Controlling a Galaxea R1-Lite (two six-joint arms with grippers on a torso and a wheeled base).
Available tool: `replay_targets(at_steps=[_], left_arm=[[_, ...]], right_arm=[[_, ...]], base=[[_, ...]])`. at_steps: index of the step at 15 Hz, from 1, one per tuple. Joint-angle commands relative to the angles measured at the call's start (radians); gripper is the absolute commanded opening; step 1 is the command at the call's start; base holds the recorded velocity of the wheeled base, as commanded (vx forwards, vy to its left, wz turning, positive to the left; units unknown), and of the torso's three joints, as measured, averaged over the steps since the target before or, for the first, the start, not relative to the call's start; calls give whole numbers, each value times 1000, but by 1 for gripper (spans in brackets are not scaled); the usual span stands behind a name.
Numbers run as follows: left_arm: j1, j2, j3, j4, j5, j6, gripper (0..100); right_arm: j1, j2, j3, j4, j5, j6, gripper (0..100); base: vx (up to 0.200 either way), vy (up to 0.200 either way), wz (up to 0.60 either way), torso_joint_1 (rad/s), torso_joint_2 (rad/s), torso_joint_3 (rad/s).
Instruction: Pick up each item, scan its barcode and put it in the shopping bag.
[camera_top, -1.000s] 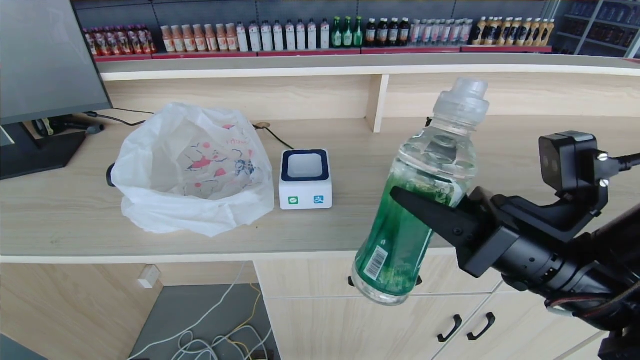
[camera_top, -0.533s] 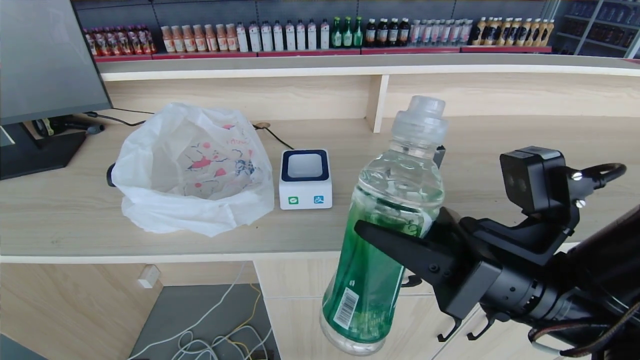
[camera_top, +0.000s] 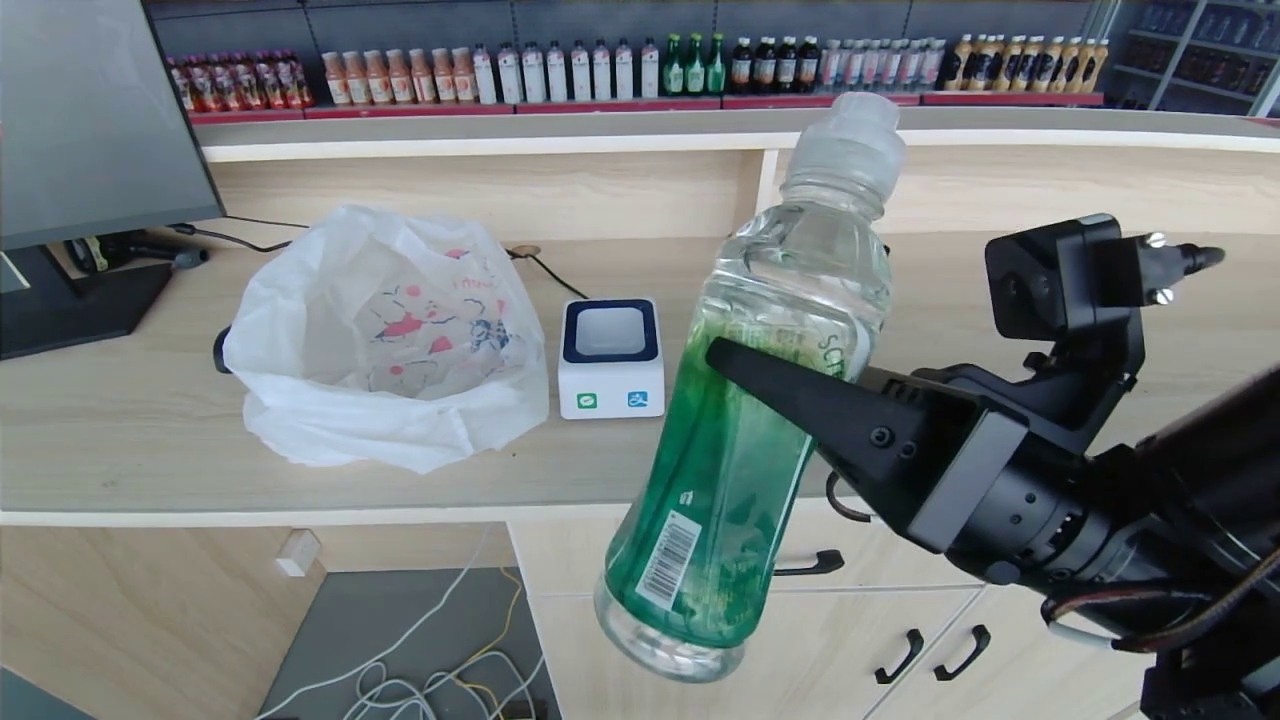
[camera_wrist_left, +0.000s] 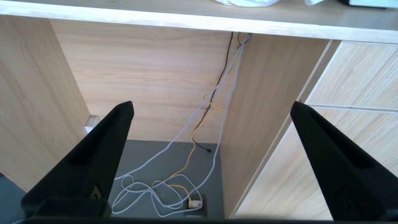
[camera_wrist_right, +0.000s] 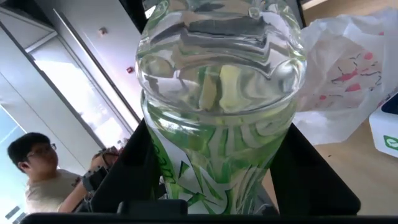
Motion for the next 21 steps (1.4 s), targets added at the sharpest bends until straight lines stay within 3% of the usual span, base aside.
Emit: replay_targets(at_steps=[1,7,21], left_arm=[[1,0,0,0,0,0,100],[-1,0,0,0,0,-1,100],[-1,0,0,0,0,0,100]], right_arm=[[19,-10,-18,-1,1,4,0],[53,-104,-8,-1,1,88,0],[79,-130,-10,-1,3,88,0]], base=[[0,0,0,0,0,0],[0,0,0,0,0,0],[0,0,0,0,0,0]])
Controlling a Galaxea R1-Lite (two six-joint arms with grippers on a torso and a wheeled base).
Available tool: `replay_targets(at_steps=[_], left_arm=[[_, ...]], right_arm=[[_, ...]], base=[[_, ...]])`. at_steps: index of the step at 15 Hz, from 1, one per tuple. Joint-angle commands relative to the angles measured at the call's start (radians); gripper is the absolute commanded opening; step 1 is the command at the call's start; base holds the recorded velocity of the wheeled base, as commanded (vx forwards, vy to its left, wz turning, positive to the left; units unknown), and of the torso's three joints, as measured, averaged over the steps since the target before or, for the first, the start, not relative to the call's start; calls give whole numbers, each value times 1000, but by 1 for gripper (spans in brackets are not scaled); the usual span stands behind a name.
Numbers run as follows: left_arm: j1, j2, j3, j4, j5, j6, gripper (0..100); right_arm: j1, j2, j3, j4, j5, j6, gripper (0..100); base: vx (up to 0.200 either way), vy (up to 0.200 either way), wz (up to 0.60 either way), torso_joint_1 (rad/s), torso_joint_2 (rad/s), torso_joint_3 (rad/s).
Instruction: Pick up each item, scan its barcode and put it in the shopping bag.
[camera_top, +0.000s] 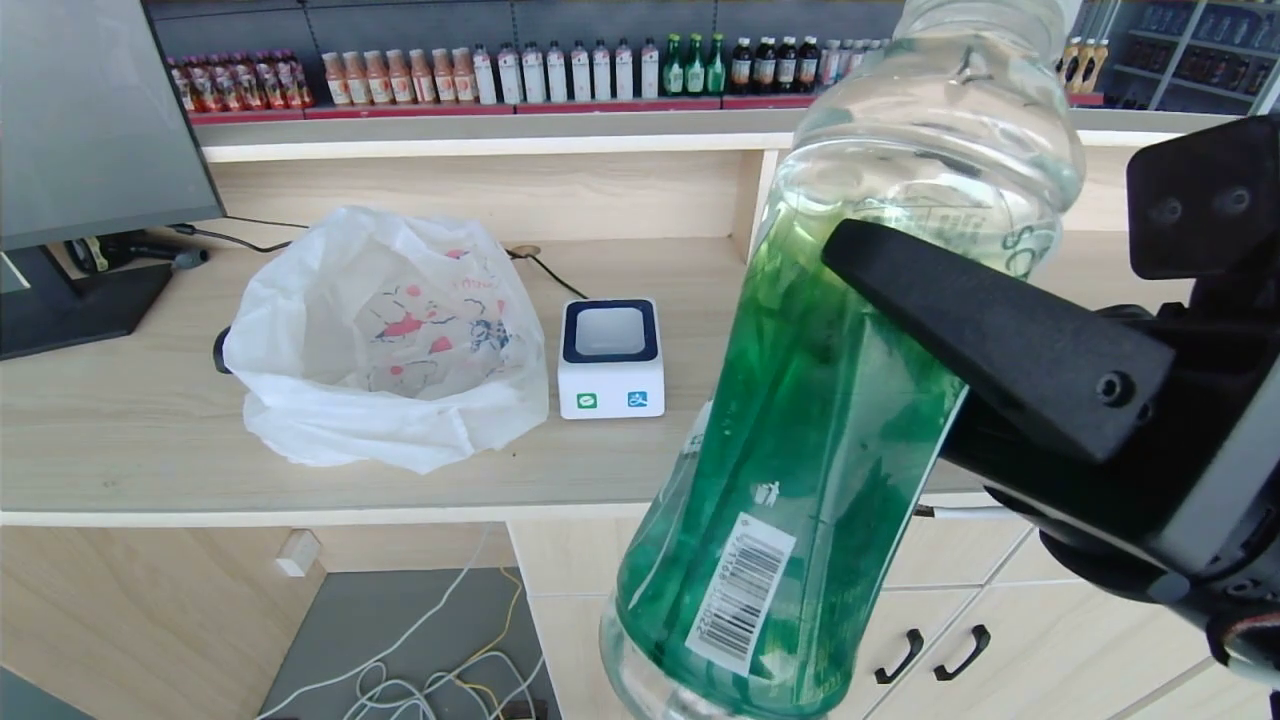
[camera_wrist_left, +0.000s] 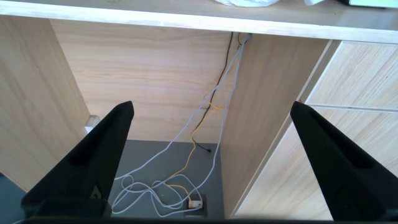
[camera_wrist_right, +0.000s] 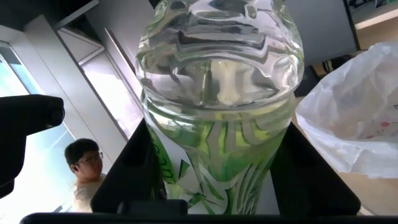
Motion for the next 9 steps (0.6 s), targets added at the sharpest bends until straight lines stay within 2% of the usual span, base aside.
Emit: replay_targets(at_steps=[1,9], left_arm=[[1,0,0,0,0,0,100],[1,0,0,0,0,0,100]], right_arm=[[12,-12,6,-1,1,0,0],[17,-5,14,-1,1,-5,0]], base=[[0,0,0,0,0,0],[0,0,0,0,0,0]])
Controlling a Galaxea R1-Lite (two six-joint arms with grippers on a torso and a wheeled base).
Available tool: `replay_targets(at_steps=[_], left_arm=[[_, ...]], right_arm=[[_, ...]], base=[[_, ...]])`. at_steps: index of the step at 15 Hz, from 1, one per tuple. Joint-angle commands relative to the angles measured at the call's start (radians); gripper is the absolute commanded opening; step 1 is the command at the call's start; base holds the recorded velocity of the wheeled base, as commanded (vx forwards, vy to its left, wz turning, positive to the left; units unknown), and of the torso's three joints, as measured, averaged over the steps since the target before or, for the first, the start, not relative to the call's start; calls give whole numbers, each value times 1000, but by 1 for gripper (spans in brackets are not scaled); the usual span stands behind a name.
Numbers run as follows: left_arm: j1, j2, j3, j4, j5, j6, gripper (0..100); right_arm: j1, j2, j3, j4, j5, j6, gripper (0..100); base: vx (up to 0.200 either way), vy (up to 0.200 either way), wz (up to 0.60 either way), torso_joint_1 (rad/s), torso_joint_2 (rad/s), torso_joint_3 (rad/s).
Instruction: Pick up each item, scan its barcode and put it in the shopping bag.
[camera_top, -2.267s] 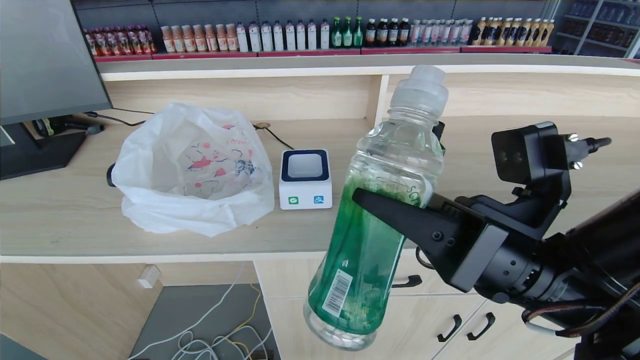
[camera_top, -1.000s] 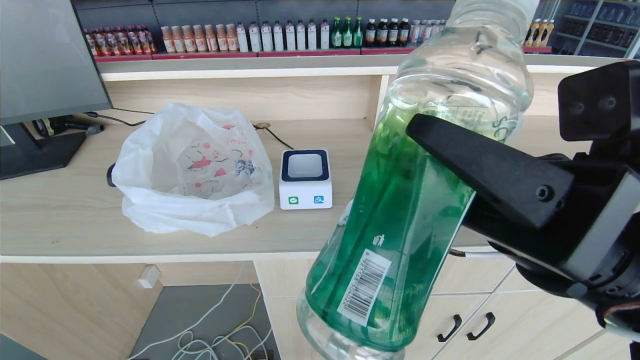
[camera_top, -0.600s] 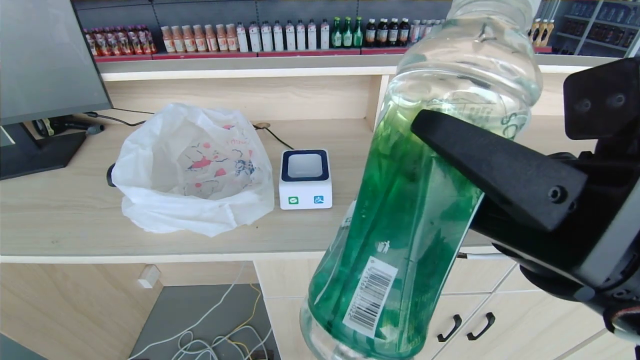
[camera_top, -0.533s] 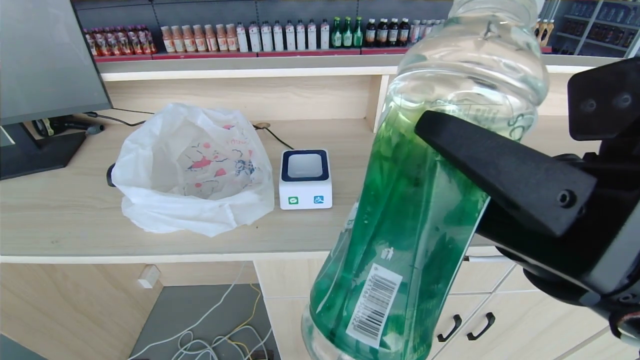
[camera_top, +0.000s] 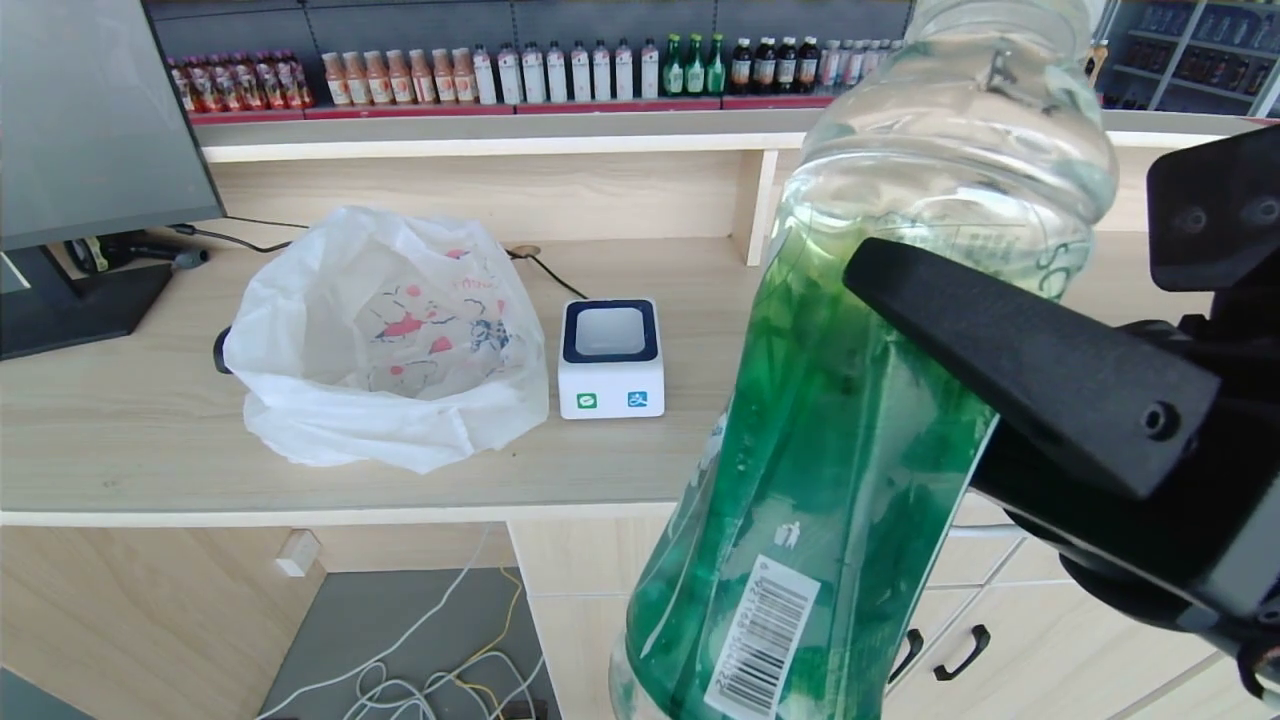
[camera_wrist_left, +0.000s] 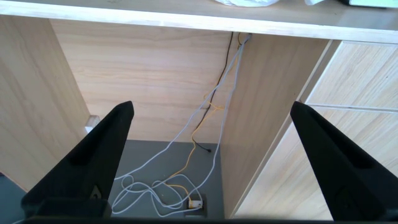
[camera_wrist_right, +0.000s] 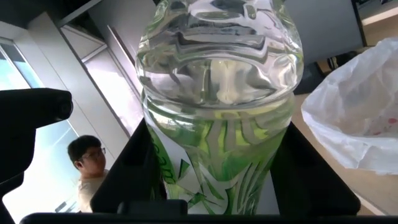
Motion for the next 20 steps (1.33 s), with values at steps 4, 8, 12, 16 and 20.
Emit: replay_targets(at_steps=[4,8,12,16,20], left_arm=[[1,0,0,0,0,0,100],[-1,0,0,0,0,0,100],[-1,0,0,0,0,0,100],[1,0,0,0,0,0,100],[-1,0,0,0,0,-1,100]], right_arm=[[-2,31,-9,-1,0,-59,0],[-10,84,7,-1,-6,-267,0],[-62,117,52,-1,-90,-411,0],[-58,109,116,-1,-374,-556,0],[-70,115,90,-1,-541,-648,0]], base=[[0,0,0,0,0,0],[0,0,0,0,0,0],[0,0,0,0,0,0],[0,0,0,0,0,0],[0,0,0,0,0,0]])
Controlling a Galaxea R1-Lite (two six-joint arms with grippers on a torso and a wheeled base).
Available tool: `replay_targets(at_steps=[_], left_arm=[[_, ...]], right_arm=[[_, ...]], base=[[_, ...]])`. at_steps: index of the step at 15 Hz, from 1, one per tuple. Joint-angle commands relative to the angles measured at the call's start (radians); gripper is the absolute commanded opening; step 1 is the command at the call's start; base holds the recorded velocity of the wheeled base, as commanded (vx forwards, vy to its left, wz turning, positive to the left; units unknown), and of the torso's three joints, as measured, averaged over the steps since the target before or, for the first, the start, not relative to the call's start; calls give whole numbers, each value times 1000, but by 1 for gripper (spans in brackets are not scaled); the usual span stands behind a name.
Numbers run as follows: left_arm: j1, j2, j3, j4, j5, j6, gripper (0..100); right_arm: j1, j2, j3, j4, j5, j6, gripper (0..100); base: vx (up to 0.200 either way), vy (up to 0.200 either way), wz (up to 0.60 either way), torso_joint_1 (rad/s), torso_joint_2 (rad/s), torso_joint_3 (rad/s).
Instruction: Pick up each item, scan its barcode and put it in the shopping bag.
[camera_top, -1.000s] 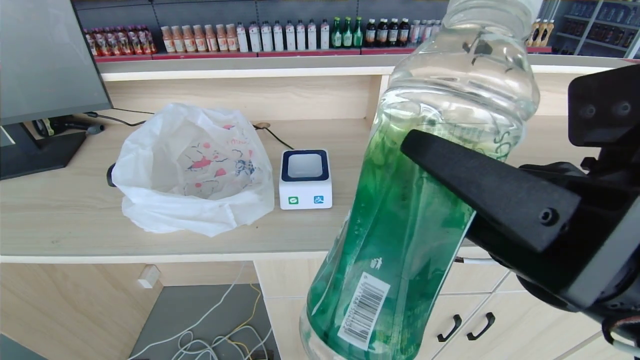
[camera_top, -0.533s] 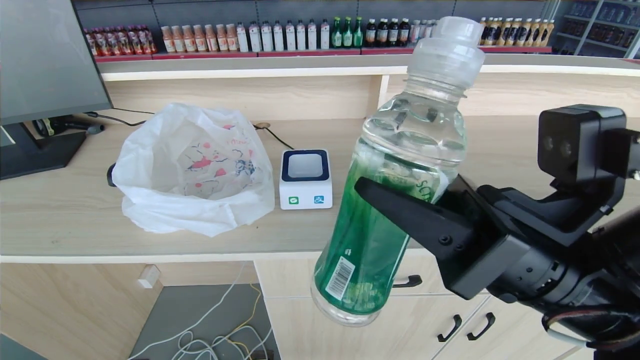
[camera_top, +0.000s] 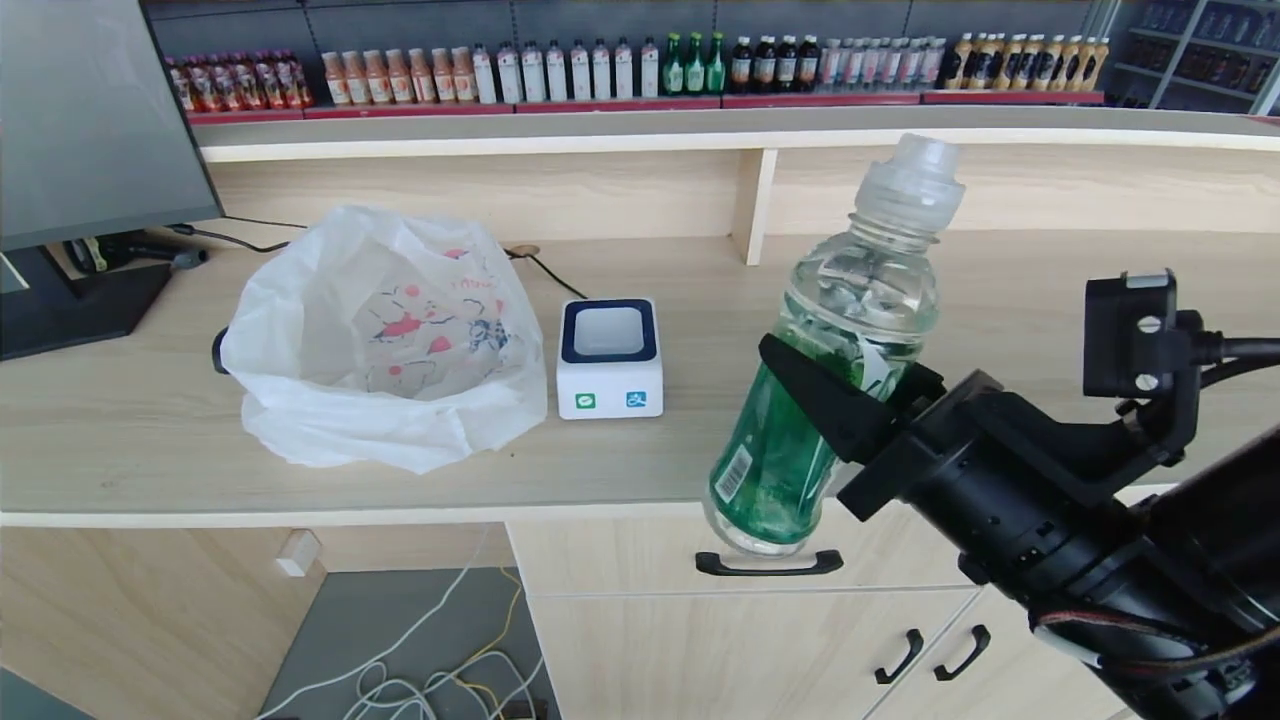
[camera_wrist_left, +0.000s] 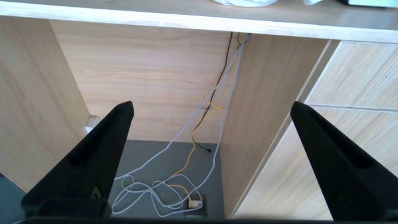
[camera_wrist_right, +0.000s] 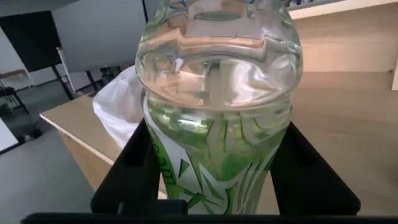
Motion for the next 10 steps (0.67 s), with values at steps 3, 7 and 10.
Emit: replay_targets(at_steps=[3,7,10], left_arm=[[-1,0,0,0,0,3,100],[-1,0,0,0,0,1,100],[-1,0,0,0,0,1,100]], right_arm=[[-58,50,-73,-2,-15,-96,0],[-57,65,-72,-2,-60,-96,0],[-57,58,-78,-2,-58,-76,0]], base=[[0,0,0,0,0,0],[0,0,0,0,0,0],[0,0,0,0,0,0]])
